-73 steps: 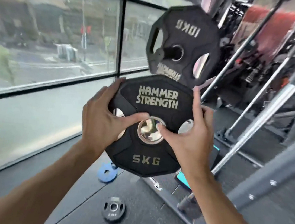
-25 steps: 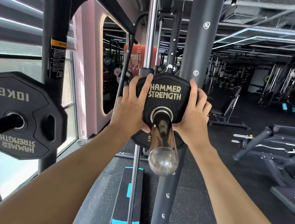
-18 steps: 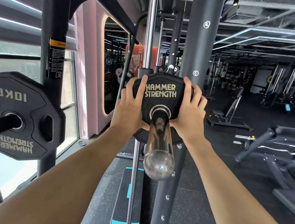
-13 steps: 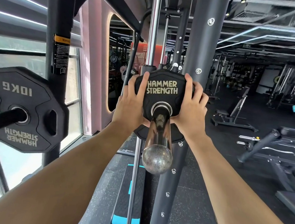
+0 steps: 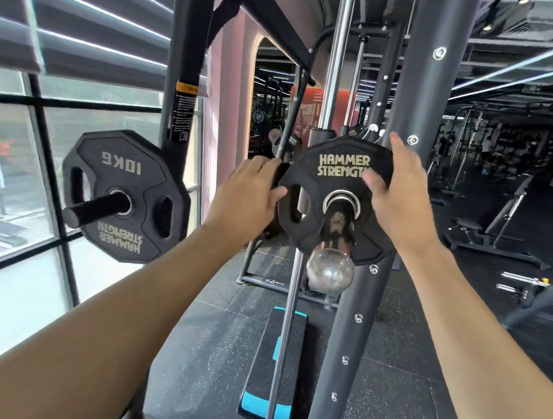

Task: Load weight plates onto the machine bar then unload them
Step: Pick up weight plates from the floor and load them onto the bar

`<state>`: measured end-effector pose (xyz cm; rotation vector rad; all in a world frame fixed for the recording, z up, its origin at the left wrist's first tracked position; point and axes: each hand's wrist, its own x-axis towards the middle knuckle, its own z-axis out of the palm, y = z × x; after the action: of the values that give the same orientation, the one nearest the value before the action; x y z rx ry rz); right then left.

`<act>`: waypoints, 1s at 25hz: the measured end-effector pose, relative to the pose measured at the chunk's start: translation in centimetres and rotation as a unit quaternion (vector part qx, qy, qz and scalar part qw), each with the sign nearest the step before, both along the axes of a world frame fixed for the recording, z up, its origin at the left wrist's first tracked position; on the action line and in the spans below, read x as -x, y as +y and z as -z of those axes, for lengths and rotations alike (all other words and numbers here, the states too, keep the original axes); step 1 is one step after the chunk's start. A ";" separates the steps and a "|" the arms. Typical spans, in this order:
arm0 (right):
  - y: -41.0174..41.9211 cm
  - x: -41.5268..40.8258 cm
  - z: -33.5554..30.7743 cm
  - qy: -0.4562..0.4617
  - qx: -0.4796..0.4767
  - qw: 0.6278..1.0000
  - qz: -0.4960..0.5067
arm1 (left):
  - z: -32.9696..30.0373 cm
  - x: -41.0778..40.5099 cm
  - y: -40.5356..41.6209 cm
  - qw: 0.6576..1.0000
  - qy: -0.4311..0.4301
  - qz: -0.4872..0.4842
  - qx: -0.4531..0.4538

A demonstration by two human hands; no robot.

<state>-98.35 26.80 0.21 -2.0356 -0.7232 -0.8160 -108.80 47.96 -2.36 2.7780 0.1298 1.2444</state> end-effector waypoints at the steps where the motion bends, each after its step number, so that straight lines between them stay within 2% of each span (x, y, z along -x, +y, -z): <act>1: 0.3 1.9 -0.7 -0.016 -0.023 1.000 -0.012 | -0.2 1.6 0.5 1.000 -0.008 -0.007 -0.002; 3: 1.5 5.9 -1.8 -0.029 -0.028 0.999 -0.033 | -0.7 4.9 1.4 0.999 -0.016 -0.025 -0.015; 7: 6.1 13.8 -1.3 -0.043 0.043 0.995 -0.084 | -0.5 12.7 4.6 0.998 -0.018 -0.058 -0.028; 15: 19.1 24.9 7.9 -0.006 0.132 0.969 -0.209 | 7.3 27.2 13.7 0.982 0.043 -0.179 0.043; 20: 27.7 27.3 16.6 0.064 0.215 0.930 -0.293 | 15.4 33.1 20.0 0.944 0.113 -0.292 0.106; 25: 36.6 28.1 29.5 0.146 0.316 0.856 -0.381 | 27.7 37.0 24.4 0.877 0.201 -0.399 0.177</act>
<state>-126.45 63.41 -29.29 -2.0521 -1.6164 0.2328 -145.79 72.34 -30.05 2.6348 1.4860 0.5723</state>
